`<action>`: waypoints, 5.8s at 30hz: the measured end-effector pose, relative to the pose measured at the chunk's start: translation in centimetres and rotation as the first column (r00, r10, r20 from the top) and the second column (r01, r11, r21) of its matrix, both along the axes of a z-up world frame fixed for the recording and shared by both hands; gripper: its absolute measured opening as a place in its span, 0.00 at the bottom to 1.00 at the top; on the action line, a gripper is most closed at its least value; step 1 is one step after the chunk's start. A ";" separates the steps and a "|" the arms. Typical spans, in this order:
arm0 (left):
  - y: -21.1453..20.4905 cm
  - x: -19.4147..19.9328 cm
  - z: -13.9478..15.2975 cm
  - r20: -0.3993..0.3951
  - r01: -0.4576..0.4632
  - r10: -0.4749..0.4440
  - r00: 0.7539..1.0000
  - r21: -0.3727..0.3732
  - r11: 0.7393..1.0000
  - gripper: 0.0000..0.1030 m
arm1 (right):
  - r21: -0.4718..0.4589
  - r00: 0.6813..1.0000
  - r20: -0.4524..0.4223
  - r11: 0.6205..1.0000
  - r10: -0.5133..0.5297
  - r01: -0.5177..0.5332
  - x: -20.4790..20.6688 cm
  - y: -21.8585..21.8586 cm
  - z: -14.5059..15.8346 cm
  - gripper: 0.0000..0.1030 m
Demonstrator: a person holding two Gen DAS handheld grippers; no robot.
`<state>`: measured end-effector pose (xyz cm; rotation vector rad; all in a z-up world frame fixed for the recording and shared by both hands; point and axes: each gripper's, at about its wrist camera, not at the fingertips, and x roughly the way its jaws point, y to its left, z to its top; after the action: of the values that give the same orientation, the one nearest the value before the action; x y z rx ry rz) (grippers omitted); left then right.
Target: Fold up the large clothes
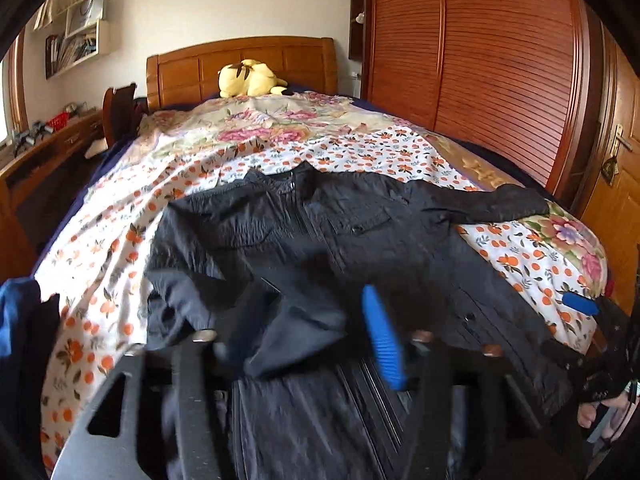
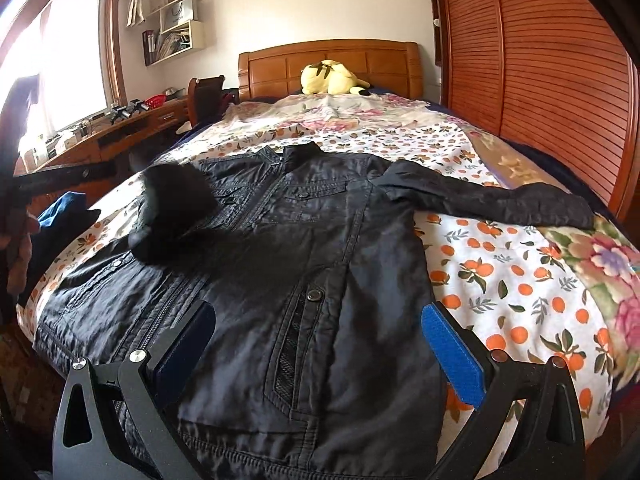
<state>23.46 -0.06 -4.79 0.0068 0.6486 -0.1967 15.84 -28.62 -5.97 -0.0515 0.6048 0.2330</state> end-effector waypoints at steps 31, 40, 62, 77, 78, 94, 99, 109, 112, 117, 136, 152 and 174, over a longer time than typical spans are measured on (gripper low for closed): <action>13.4 -8.0 -4.4 -0.034 -0.173 0.172 0.985 -0.022 0.985 0.78 | -0.075 0.953 -0.158 0.959 0.258 -0.272 14.3 15.1 -1.9 0.96; 15.1 -9.1 -4.5 -0.030 -0.182 0.182 0.983 -0.004 0.983 0.78 | -0.124 0.940 -0.251 0.956 0.229 -0.266 19.6 16.8 -4.1 0.41; 10.6 -8.1 -5.1 -0.032 -0.073 0.073 0.997 -0.016 0.997 0.78 | -0.019 1.000 0.014 0.999 0.028 -0.028 7.2 7.0 -0.6 0.12; 6.6 -8.6 -4.9 -0.052 0.013 -0.013 0.999 0.006 1.000 0.78 | -0.003 0.993 -0.114 1.000 0.022 -0.022 5.7 2.4 -0.8 0.54; 6.4 -8.5 -4.9 -0.055 0.017 -0.017 0.998 0.004 1.000 0.78 | -0.006 0.993 -0.110 0.999 0.032 -0.033 5.9 2.4 -0.5 0.54; 4.4 -9.0 -5.0 -0.062 0.008 -0.009 0.998 -0.020 1.000 0.78 | -0.040 0.981 -0.194 0.999 0.024 -0.032 17.1 3.1 -1.8 0.45; 4.3 -9.4 -4.9 -0.060 0.003 -0.004 0.998 -0.001 1.000 0.78 | 0.007 0.942 -0.325 0.996 0.084 -0.087 17.9 3.6 -4.4 0.37; 3.7 -8.7 -5.1 -0.080 -0.029 0.030 0.996 0.021 0.999 0.78 | 0.010 0.937 -0.322 0.991 0.133 -0.137 15.8 3.1 -6.3 0.37; 3.0 -8.4 -4.8 -0.075 -0.033 0.034 0.997 0.008 0.999 0.78 | 0.045 0.953 -0.262 0.989 0.150 -0.143 14.6 1.8 -4.4 0.37; 1.0 -7.4 -4.8 -0.073 -0.025 0.024 0.997 -0.008 1.000 0.78 | 0.017 0.983 -0.149 0.994 0.107 -0.105 12.9 -1.9 -2.1 0.39; -4.7 -0.3 -6.1 -0.093 0.069 -0.068 0.993 0.011 0.998 0.78 | -0.077 0.936 -0.098 0.941 -0.337 0.331 16.6 -24.4 -2.8 0.58; -5.9 2.8 -7.0 -0.121 0.082 -0.077 0.990 0.035 0.996 0.78 | 0.014 0.831 -0.168 0.842 -0.530 0.540 24.6 -33.8 -3.1 0.58; -4.1 -0.1 -4.5 -0.071 0.071 -0.070 0.995 0.022 0.997 0.78 | -0.019 0.974 0.005 0.974 -0.227 0.227 24.6 -20.9 6.6 0.03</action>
<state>23.41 -4.13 -9.33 0.0466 0.7208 -0.2581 40.47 -49.50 0.64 -0.0009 0.6051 0.0048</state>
